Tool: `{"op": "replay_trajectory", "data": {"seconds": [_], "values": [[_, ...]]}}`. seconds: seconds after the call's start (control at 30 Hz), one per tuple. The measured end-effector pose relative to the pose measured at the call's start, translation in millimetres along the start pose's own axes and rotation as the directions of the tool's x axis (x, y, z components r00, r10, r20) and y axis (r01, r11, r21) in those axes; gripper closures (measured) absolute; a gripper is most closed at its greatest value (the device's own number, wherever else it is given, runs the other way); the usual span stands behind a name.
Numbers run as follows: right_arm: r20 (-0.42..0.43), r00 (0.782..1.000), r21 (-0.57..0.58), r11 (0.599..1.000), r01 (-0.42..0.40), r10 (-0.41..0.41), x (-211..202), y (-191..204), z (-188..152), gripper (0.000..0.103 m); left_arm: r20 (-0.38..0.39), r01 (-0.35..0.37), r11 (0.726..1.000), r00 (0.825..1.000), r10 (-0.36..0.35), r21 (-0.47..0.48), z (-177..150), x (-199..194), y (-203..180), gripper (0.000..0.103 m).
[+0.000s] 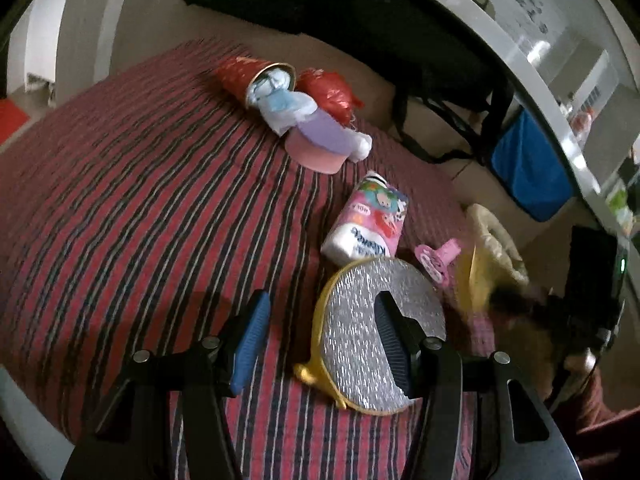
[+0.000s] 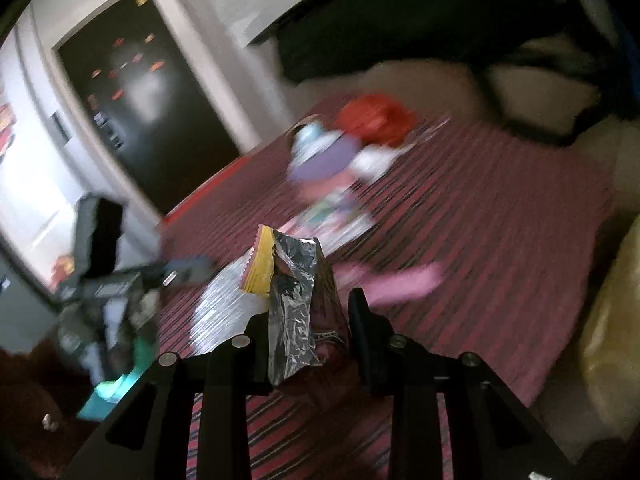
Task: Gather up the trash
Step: 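Grasp the foil wrapper with the right tool while the left tool grasps the silver lid, then lift the silver lid and foil wrapper and carry them over the bin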
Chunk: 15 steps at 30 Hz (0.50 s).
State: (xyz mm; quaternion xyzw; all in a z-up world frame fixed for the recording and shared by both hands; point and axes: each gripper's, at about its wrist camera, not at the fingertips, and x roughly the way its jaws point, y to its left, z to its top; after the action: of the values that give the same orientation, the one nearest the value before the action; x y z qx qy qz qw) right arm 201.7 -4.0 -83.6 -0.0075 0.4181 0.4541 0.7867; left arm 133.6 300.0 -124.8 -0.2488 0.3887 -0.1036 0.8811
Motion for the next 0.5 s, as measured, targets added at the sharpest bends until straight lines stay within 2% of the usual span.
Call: {"op": "replay_trajectory", "data": {"seconds": [0.07,0.17,0.37,0.5], "values": [[-0.047,0.999,-0.023,1.000,-0.020,0.019,14.2,17.2,-13.6,0.076,0.003,0.018,1.000,1.000,-0.018,-0.017,-3.5,-1.5,1.8,0.048],[-0.088,0.995,-0.032,0.999,0.032,-0.035,34.0,26.6,-27.2,0.076,0.005,0.032,0.999,0.999,-0.032,-0.035,-8.5,-0.9,4.2,0.048],[-0.083,0.995,-0.004,0.998,0.059,-0.059,38.4,21.4,-27.4,0.076,-0.040,0.126,0.987,0.991,-0.130,-0.103,-14.4,9.1,0.9,0.048],[-0.075,0.994,-0.018,0.997,0.078,-0.079,35.8,21.3,-28.7,0.076,-0.017,0.141,0.989,0.990,-0.142,-0.045,-13.7,3.6,-20.4,0.048]]}}
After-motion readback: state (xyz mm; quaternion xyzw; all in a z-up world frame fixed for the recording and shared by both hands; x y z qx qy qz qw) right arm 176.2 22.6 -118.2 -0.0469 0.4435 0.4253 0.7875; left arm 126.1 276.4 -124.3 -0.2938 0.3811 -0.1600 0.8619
